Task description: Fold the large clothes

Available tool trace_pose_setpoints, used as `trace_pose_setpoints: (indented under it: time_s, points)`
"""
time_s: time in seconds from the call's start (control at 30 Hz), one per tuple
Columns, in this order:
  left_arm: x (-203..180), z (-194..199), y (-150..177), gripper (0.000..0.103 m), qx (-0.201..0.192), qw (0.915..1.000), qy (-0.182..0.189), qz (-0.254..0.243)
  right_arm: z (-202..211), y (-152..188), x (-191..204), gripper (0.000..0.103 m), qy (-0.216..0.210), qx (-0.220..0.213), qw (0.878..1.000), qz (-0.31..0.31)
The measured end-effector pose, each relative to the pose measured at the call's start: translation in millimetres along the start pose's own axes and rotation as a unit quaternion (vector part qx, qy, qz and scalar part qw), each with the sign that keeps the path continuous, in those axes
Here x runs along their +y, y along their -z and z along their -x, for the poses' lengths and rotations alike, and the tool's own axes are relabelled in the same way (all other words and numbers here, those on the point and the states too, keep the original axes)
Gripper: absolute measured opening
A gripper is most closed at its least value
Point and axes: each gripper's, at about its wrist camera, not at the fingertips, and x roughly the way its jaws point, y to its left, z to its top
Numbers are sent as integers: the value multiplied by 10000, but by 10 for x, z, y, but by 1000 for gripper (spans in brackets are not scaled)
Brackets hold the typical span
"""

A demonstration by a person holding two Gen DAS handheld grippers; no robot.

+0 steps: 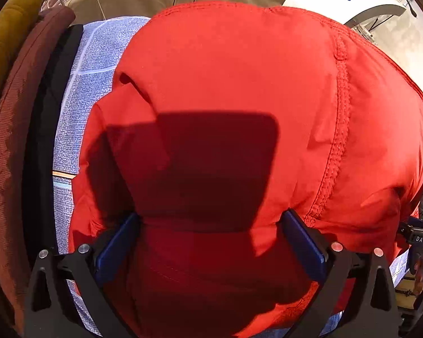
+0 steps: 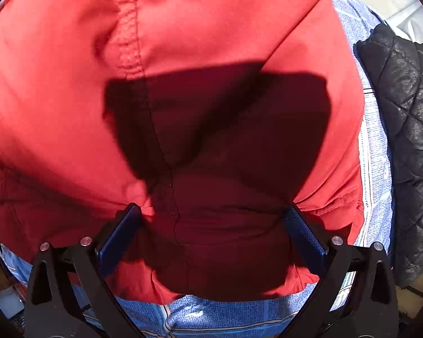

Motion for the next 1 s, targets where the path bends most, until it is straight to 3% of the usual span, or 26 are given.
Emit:
trace_pose_setpoints:
  time_s: [0.3,0.33,0.63,1.0]
  points:
    - [-29,-168,-63,99,178,9998,29,-50,-136,-65,47,99,4,180,9998,-19]
    - [-28,-186,-70,99,177,9998,31,-55,-259,-118,-106,99,-3,200,9998,-18]
    - [-77,-244,-80,99,90,9999,-32,-68,-389,-171,-142,99,43,225,9997,-2]
    - [-161,-62,127,99,-335,9990,-289,-106,-330,7,-8,99,118,78,9999,-12]
